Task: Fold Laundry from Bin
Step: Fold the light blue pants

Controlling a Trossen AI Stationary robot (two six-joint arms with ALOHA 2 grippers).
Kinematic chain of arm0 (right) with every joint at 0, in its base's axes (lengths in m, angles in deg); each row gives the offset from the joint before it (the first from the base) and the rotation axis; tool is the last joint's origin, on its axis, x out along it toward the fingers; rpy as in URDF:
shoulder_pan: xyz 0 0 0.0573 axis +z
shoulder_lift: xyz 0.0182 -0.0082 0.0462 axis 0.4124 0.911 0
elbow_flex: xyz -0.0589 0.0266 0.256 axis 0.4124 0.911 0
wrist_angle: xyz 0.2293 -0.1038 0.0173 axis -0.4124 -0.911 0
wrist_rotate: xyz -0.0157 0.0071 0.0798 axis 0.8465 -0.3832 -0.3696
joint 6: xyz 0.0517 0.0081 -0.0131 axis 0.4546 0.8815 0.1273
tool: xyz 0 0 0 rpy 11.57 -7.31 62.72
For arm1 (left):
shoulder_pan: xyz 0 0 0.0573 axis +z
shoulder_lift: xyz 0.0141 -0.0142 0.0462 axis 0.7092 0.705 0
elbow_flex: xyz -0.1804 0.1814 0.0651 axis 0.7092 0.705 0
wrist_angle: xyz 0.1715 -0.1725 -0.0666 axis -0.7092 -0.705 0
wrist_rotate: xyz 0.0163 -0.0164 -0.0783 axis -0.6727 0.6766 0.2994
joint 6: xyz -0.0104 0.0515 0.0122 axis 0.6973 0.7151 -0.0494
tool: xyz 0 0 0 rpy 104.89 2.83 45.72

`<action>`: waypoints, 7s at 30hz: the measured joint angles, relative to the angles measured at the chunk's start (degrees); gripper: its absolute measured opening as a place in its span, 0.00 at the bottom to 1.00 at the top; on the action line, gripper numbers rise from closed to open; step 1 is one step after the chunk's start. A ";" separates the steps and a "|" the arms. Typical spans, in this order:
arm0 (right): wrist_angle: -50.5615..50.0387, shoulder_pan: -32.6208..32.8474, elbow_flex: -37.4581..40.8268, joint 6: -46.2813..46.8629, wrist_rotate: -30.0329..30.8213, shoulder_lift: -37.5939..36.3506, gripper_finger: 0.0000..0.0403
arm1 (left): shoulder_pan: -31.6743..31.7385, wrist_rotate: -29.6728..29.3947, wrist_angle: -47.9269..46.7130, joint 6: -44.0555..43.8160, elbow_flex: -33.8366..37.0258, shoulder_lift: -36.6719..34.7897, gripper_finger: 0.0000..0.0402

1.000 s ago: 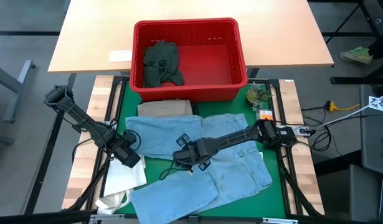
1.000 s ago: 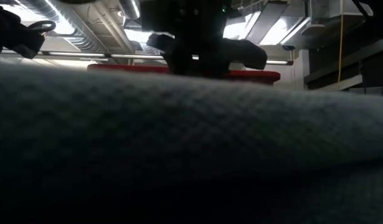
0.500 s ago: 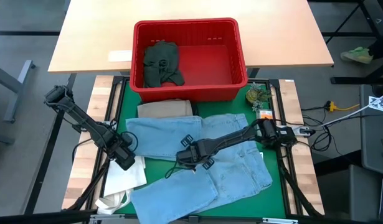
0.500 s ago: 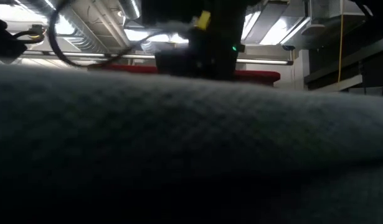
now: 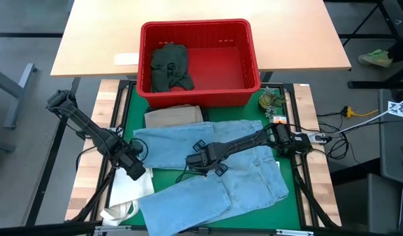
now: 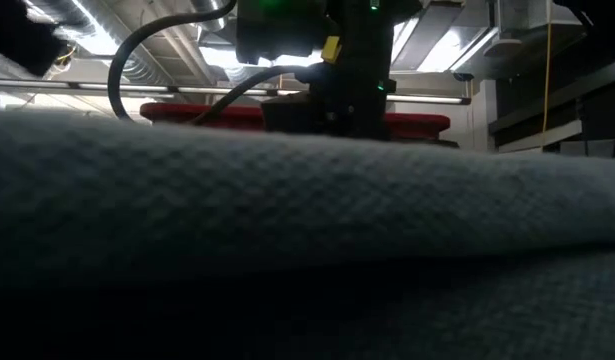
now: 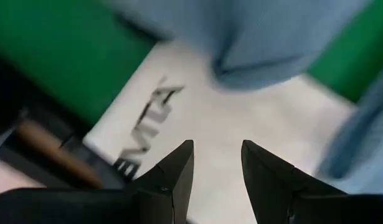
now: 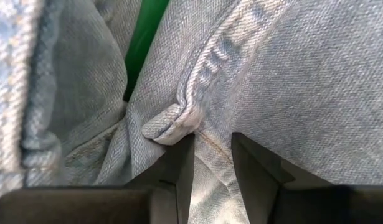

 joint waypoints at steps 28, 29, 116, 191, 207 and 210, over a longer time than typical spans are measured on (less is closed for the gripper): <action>0.02 0.04 0.03 -0.01 0.18 0.07 0.28 | 15.26 -36.44 1.25 -5.42 9.34 0.46 0.32; 0.02 0.04 0.03 -0.03 0.18 0.07 0.28 | 16.09 -36.42 1.29 -5.39 9.34 0.46 0.32; -0.83 -13.42 0.07 -2.98 6.58 -3.15 0.28 | 34.36 -9.97 -22.43 28.42 -10.60 6.09 0.32; -1.29 -12.28 0.05 -3.15 6.13 -3.13 0.28 | 29.40 -14.34 2.27 16.57 7.45 -6.14 0.48; -1.86 -12.26 0.03 -3.15 5.97 -4.36 0.28 | 29.42 -8.69 -3.84 19.89 3.35 -6.36 0.02; -2.25 -12.24 0.03 -3.15 5.69 -6.28 0.28 | 29.40 -8.46 -7.93 21.36 -0.54 -6.36 0.01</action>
